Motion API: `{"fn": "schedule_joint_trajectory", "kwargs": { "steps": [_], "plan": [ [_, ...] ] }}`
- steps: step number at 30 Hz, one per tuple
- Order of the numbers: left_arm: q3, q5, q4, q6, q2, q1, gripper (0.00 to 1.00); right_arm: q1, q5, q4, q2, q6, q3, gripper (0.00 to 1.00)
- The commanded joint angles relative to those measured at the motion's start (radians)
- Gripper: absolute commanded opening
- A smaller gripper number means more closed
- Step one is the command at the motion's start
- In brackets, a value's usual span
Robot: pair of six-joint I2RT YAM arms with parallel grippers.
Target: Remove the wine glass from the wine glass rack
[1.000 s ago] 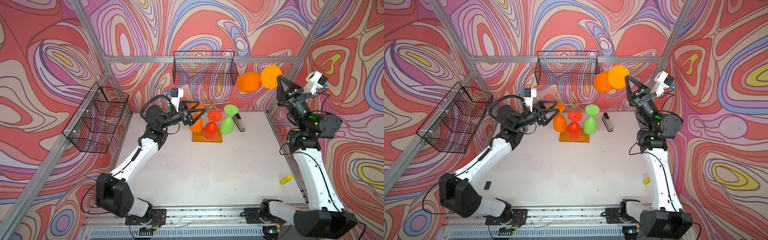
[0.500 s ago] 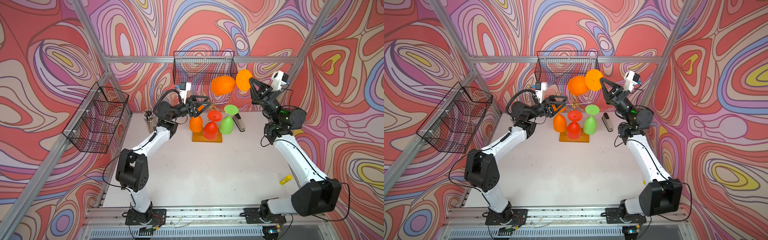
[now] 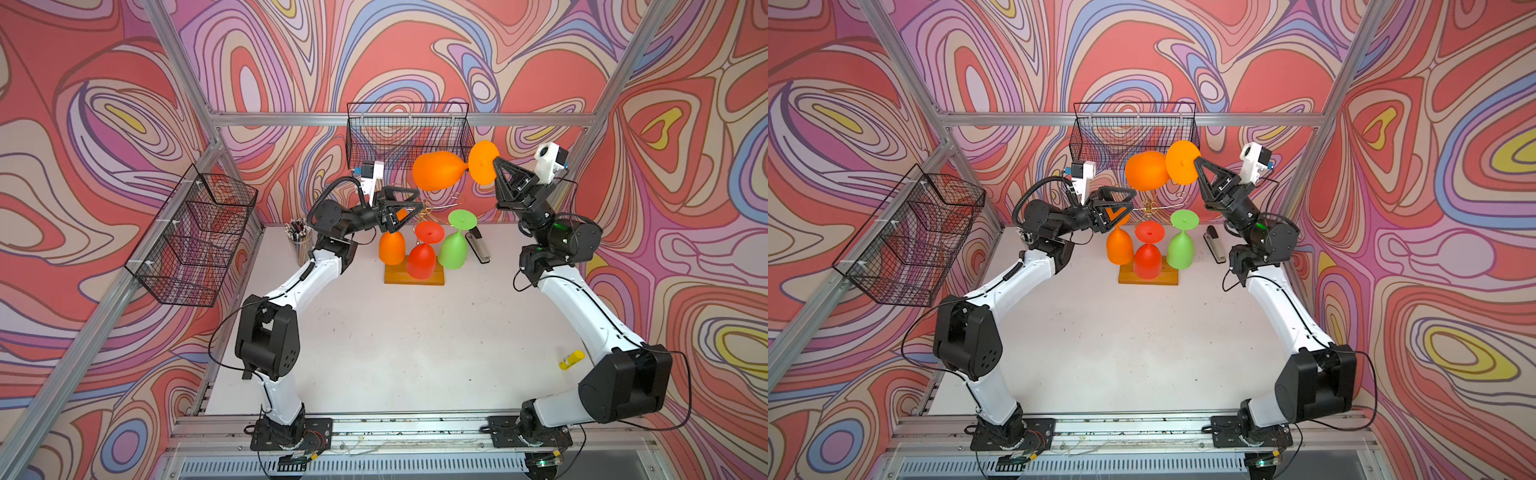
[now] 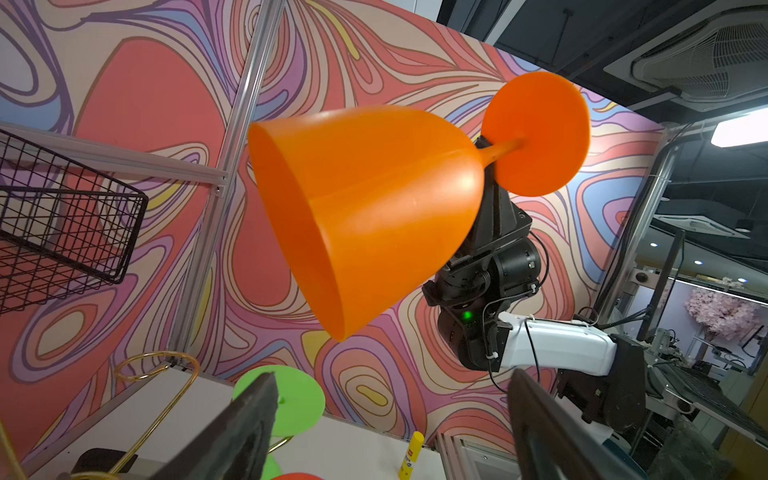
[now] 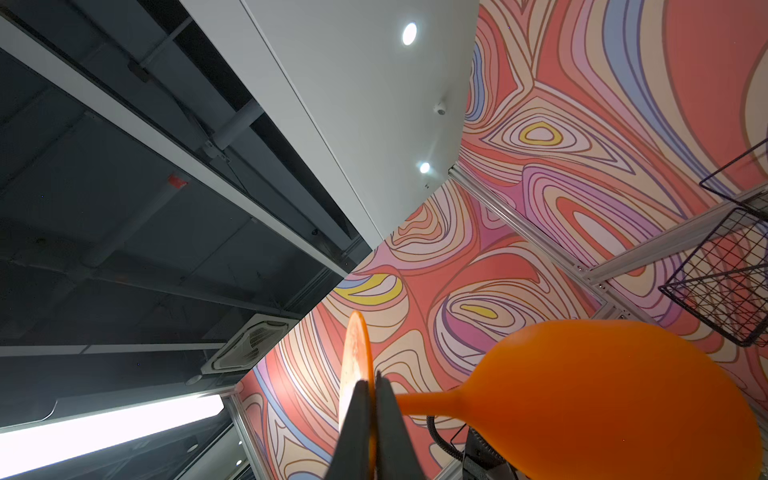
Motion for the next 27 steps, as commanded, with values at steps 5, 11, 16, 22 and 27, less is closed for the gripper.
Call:
{"fn": "schedule_joint_trajectory", "kwargs": {
  "steps": [5,11,16,22,27],
  "plan": [
    [0.017,0.001,0.092,0.011,0.005,0.003,0.84,0.017,-0.001,0.079,0.020,0.039,-0.015,0.00],
    [0.018,-0.012,0.129,0.000,0.007,0.005,0.84,0.029,0.007,0.110,0.041,0.065,-0.033,0.00],
    [0.018,-0.020,0.182,-0.023,0.007,0.008,0.78,0.032,0.010,0.121,0.047,0.070,-0.054,0.00],
    [0.011,-0.023,0.253,-0.073,0.014,0.009,0.60,0.032,0.013,0.126,0.060,0.070,-0.069,0.00],
    [0.009,-0.024,0.285,-0.102,0.023,0.016,0.39,0.032,0.014,0.127,0.085,0.064,-0.066,0.00]
  ]
}}
